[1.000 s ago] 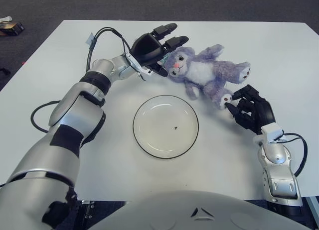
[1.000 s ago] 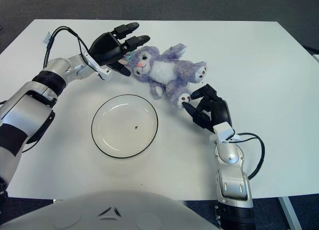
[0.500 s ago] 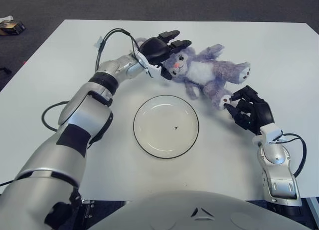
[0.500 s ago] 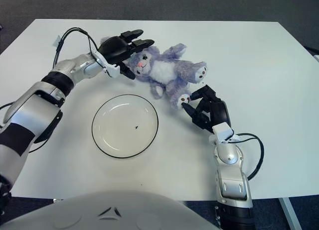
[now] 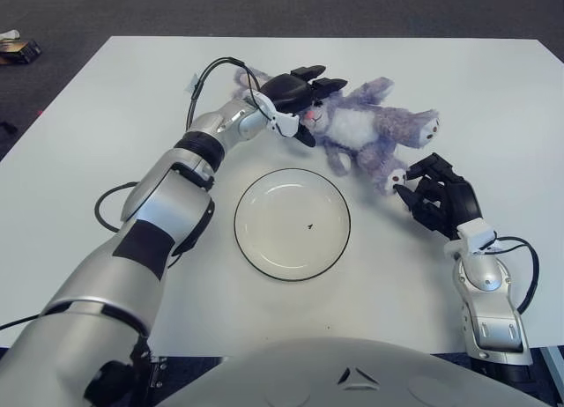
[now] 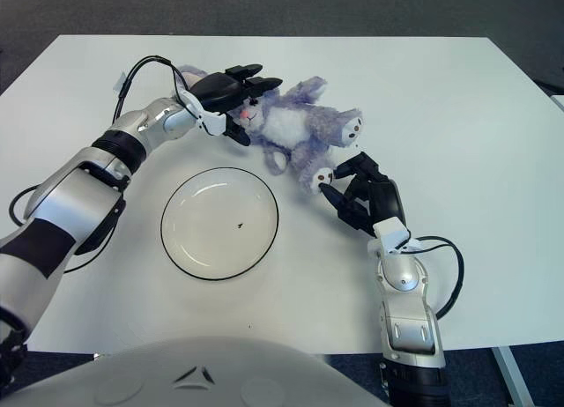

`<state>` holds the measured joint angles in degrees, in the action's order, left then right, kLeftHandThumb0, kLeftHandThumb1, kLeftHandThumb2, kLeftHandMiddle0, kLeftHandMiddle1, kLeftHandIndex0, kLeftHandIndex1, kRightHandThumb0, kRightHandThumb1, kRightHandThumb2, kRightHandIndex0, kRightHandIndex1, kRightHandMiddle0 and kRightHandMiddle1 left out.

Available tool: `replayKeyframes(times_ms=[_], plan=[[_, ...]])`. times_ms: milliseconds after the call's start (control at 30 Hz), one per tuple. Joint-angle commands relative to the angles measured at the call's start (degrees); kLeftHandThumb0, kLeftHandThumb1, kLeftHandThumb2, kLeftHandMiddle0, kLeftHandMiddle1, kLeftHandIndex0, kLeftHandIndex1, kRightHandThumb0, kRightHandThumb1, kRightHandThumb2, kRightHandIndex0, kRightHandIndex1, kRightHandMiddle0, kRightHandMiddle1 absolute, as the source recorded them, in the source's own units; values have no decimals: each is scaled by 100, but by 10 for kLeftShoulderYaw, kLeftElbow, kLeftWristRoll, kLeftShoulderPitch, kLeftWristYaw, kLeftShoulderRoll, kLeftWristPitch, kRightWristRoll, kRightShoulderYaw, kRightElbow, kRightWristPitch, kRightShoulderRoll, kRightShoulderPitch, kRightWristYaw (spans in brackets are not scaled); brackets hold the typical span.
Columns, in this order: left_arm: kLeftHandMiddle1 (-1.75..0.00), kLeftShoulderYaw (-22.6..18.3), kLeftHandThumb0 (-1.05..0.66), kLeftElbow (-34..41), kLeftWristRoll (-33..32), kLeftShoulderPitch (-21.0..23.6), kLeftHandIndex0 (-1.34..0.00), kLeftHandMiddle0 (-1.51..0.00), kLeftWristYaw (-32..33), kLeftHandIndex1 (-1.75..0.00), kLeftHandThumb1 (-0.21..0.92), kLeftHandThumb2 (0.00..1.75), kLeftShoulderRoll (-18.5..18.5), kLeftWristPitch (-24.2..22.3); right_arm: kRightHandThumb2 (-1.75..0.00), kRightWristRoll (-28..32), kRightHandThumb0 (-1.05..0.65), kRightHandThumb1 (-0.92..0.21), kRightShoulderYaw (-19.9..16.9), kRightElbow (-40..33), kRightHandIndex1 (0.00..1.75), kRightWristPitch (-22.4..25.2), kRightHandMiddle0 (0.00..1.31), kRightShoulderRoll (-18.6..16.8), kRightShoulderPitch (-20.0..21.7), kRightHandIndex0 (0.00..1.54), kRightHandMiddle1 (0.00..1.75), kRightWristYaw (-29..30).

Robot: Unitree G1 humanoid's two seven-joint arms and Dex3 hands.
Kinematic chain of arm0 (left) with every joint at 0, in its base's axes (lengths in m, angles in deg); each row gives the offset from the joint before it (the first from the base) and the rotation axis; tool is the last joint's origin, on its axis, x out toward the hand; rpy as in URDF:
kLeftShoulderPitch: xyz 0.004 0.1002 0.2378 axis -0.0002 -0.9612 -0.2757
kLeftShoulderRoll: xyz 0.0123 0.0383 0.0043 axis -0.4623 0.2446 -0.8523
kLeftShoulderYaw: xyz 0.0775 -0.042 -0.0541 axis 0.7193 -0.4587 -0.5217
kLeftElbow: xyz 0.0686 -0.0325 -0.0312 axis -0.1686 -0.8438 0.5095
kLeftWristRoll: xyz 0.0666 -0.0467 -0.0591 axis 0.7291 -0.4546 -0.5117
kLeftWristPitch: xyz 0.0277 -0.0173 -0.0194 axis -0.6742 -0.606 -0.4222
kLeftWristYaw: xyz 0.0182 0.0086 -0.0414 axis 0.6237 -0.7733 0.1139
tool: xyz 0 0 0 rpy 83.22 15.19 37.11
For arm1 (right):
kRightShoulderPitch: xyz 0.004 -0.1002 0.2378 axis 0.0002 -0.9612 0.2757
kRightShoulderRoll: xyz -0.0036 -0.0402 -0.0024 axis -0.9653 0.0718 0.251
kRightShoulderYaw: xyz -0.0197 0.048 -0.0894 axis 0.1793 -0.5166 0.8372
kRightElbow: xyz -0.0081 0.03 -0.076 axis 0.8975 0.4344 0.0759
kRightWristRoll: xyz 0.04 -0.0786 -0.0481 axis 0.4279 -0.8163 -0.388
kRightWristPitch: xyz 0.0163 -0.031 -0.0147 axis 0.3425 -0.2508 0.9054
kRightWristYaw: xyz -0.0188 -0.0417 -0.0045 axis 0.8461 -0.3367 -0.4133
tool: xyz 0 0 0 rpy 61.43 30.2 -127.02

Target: Put the doll into the plate.

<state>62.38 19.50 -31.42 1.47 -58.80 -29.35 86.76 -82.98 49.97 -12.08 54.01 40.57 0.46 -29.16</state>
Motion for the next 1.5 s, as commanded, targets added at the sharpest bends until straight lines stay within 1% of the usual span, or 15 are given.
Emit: replayKeyframes(times_ms=[0, 67, 200, 533, 733, 1033, 1167, 1233, 1333, 1467], plan=[[0, -2, -92, 2, -6, 10, -21, -10, -30, 0, 79, 0, 2, -8, -27, 0, -36, -92, 0, 6, 175, -4, 46, -2, -1, 79, 147, 1], [0, -2, -92, 3, -8, 10, -21, -10, -33, 0, 79, 0, 1, -9, -27, 0, -36, -92, 0, 6, 175, -4, 46, -2, -1, 79, 148, 1], [0, -3, -93, -5, -15, 11, -17, -8, -57, 0, 80, 0, 24, -30, -27, 2, -36, -92, 3, 7, 175, 2, 46, -6, -1, 79, 147, 1], [0, -3, -95, -2, -22, 8, -14, -7, -65, 0, 80, 0, 29, -39, -27, 0, -36, -92, 4, 7, 175, 2, 46, -9, -2, 78, 148, 1], [0, -1, -95, 1, -23, 3, -13, -6, -67, 0, 80, 0, 38, -40, -28, -3, -36, -92, 6, 8, 175, 3, 46, -11, -4, 77, 148, 3], [0, -2, -95, 1, -23, 3, -12, -6, -67, 0, 80, 0, 39, -41, -28, -4, -36, -92, 6, 9, 175, 3, 46, -12, -4, 76, 148, 3], [0, 6, -94, -8, -13, -3, -12, -6, -44, 0, 80, 0, 58, -57, -28, -5, -36, -92, 8, 9, 175, 4, 46, -14, -5, 75, 148, 5], [0, 8, -94, -10, -10, -5, -12, -6, -30, 0, 79, 0, 61, -62, -28, -6, -36, -92, 8, 10, 175, 4, 46, -14, -5, 75, 148, 6], [0, 12, -93, -12, -2, -12, -14, -6, 7, -1, 79, 0, 67, -69, -28, -6, -36, -92, 8, 10, 175, 4, 46, -15, -6, 75, 148, 7], [0, 15, -92, -14, -1, -12, -15, -7, 16, -2, 79, 0, 68, -70, -28, -7, -36, -92, 8, 10, 175, 4, 46, -15, -6, 74, 148, 7]])
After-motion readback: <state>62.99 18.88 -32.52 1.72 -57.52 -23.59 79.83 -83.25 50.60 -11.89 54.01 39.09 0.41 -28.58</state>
